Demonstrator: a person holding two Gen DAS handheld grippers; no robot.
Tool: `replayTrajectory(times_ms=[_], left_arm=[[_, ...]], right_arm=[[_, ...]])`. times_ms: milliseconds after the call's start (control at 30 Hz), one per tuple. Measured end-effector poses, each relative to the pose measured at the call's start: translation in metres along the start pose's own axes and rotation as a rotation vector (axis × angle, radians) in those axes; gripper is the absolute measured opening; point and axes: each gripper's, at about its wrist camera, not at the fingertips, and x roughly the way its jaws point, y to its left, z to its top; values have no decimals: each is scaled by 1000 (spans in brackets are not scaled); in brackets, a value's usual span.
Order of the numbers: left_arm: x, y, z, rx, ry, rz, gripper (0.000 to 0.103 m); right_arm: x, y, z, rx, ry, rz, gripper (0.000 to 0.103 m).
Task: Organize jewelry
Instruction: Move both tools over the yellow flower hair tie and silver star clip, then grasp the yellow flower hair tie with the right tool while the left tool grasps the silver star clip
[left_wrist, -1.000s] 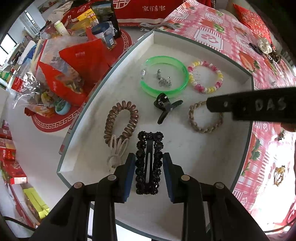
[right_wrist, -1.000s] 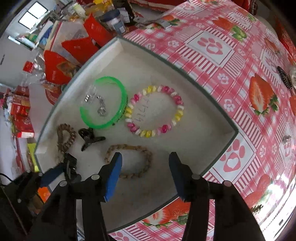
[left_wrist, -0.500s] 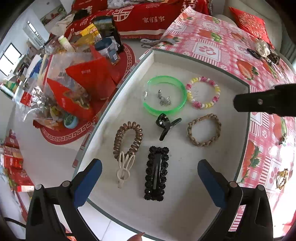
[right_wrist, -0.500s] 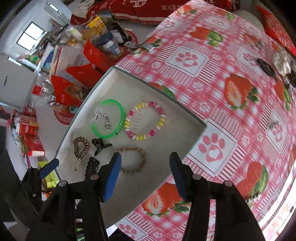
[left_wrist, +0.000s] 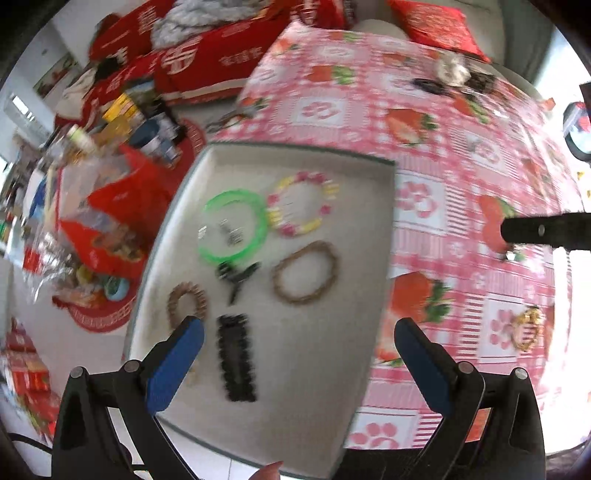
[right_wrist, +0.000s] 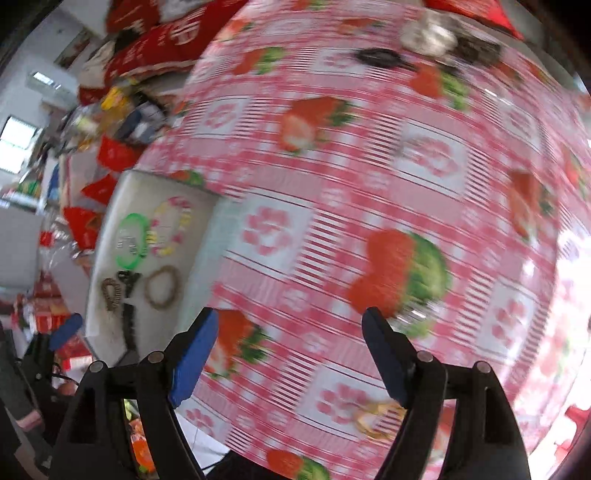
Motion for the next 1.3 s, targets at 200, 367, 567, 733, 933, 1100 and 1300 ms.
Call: replayTrajectory(times_ms=[200,367,567,733,933,1100,1300], left_arm=[[-4,-43,16,98,-6,-56,103],[-2,-72,27,164,8,-88,103],[8,-96,35,209,45,-124,103],[15,-113,41,260,54,-135,103],[29,-124,50,245,89,-158,103],[39,-135,55,259,111,-186,103],[49,-154,59,280,136,-226,103]], right_arm=[[-8,-51,-34,118,13,-62,82],[-6,-72,-69,191,50,-111,82],[8,-80,-95,252,80,-108,82],[18,-77,-104,250,67,-123,82],[32,-68,-106,235,39,-160,82],[41,-54,-108,202,16,-228,82],[52,-31,-112,158,-9,-303,73]])
